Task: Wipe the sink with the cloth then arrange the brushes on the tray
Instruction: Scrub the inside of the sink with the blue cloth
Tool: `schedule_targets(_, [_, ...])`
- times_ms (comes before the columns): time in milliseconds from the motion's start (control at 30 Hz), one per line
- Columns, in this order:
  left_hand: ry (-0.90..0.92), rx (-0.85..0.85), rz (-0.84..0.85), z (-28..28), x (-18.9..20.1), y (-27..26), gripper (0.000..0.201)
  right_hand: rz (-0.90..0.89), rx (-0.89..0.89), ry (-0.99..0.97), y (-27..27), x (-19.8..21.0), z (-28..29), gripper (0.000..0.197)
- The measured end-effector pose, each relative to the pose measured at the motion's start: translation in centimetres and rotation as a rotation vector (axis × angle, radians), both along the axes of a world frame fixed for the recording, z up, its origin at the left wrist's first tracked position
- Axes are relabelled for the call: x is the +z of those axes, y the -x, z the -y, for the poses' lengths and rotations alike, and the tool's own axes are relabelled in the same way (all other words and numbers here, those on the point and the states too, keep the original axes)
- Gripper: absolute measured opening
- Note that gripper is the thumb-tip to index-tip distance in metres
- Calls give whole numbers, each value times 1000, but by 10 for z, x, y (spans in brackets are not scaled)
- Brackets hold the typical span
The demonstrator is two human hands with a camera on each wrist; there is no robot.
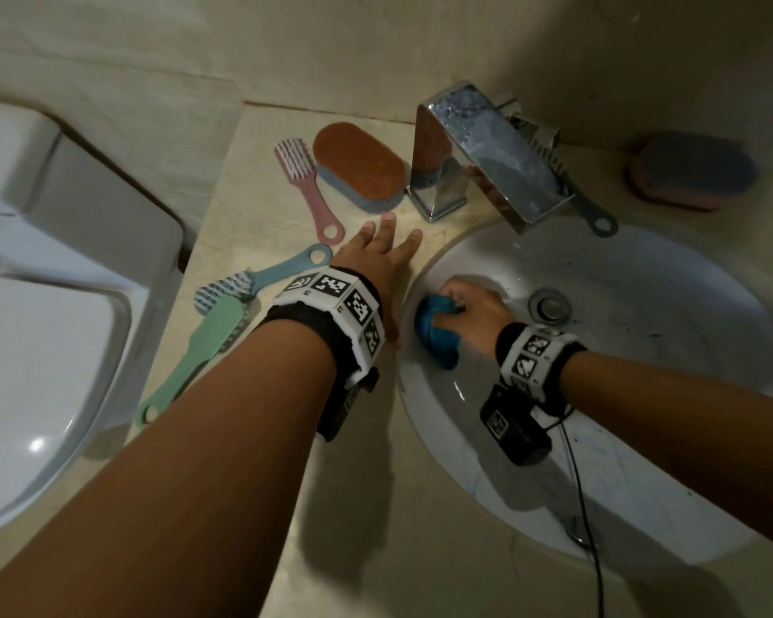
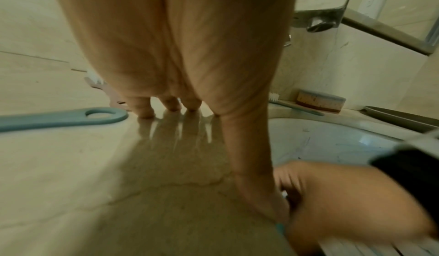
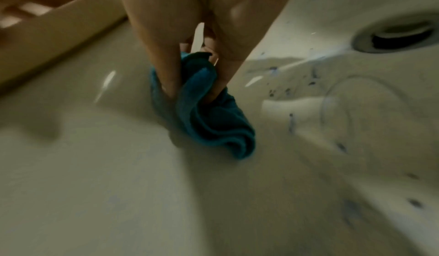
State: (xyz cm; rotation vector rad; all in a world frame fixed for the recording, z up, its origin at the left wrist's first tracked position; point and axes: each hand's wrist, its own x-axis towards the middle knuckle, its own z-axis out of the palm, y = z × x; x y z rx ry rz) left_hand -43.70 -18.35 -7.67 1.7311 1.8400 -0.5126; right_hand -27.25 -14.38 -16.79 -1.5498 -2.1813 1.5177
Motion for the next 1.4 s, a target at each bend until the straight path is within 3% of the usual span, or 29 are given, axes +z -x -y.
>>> schedule_targets(100, [5,-4,-5,0,2,0,133,107,367,51,-12,11,33,27])
schedule_targets(200, [6,2,-4,0,3,-1,133,176,553,20,-12,18,40,15])
schedule_targets(267, [5,0,-1,0,2,-1,133,119,389,23,-4,14,28,16])
schedule_targets(333, [1,-4,-4,0,1,-1,133,62,54,7,6,6,10,22])
schedule_targets(400, [5,-3,-4,0,1,-1,133,38,-156,-29,10,1,-1,26])
schedule_targets(467, [8,-5,-2,-1,2,-1,132,26,-89,-25,7,6,8,25])
schedule_targets(600, [6,4,-9,0,3,-2,133,122,420,66,-13,26,45,27])
schedule_targets(667, [-2,6,-21,0,4,-4,134,180,536,75,-22,28,53,22])
schedule_targets(767, [-2,7,-30,0,4,-4,134,134,476,31,-19,21,47,25])
schedule_targets(833, [2,5,-35,0,4,-4,134,45,285,-2,-10,9,34,30])
schedule_targets(933, [0,8,-26,0,3,-3,133,66,72,-82,-2,-3,14,20])
schedule_targets(1033, [5,3,-19,0,3,-3,134,56,128,-22,-9,3,21,16])
schedule_targets(1133, [2,2,-23,0,5,-3,134,29,356,99,-26,13,39,37])
schedule_targets(1233, [10,10,-30,0,6,-5,134,135,557,32,-36,7,49,43])
schedule_targets(1333, [6,16,-28,0,6,-6,134,86,532,-37,-32,2,43,39])
schedule_targets(1400, [2,15,-30,1,6,-5,134,33,403,-71,-26,1,32,33])
